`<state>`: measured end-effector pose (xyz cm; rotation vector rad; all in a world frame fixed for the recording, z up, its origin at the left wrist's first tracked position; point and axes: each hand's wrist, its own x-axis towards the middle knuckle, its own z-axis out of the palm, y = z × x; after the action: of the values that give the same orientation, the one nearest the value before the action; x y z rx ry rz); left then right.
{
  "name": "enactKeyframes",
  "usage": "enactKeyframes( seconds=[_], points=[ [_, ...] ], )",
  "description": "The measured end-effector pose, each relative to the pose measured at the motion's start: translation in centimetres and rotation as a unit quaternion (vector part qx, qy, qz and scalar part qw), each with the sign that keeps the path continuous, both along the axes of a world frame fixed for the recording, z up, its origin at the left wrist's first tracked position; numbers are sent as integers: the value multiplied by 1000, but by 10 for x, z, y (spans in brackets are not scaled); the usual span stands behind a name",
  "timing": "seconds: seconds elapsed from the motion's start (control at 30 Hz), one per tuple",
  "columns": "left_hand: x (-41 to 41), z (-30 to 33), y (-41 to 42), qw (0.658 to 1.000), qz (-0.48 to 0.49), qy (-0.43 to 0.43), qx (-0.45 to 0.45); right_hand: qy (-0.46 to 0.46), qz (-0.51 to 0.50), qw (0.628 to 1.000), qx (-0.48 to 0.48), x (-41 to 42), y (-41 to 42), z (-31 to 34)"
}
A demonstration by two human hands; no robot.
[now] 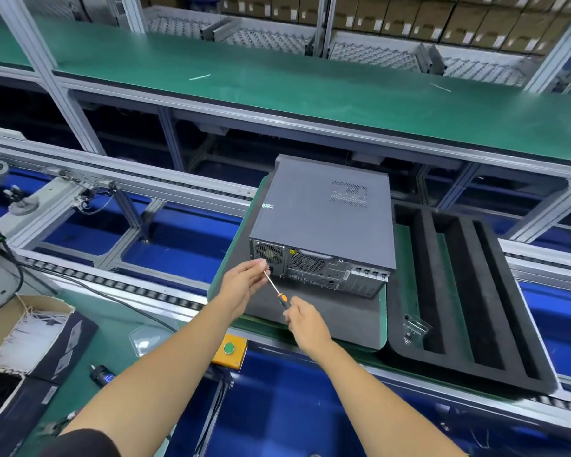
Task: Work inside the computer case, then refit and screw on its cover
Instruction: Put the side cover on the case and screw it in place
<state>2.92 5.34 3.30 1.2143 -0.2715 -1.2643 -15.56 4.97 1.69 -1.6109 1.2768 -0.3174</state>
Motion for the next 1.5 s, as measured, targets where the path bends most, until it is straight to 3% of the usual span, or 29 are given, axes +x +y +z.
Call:
enactKeyframes(
  seconds=[0.23, 0.5, 0.73, 1.03, 1.5],
  points=[
    [-32, 7, -26, 998, -21, 48, 20, -78, -56, 995, 32, -27, -18, 4],
    [-63, 12, -50, 997, 51, 49, 45, -127, -98, 982, 95, -16, -21, 12],
    [-53, 14, -59, 997, 9, 50, 53, -150, -160, 967, 133, 13, -13, 6],
    [-36, 14, -65, 994, -71, -15, 85, -176, -202, 952, 147, 35, -5, 3],
    [-27, 9, -70, 991, -78, -82, 72, -203, -242, 929, 194, 54, -2, 2]
  ],
)
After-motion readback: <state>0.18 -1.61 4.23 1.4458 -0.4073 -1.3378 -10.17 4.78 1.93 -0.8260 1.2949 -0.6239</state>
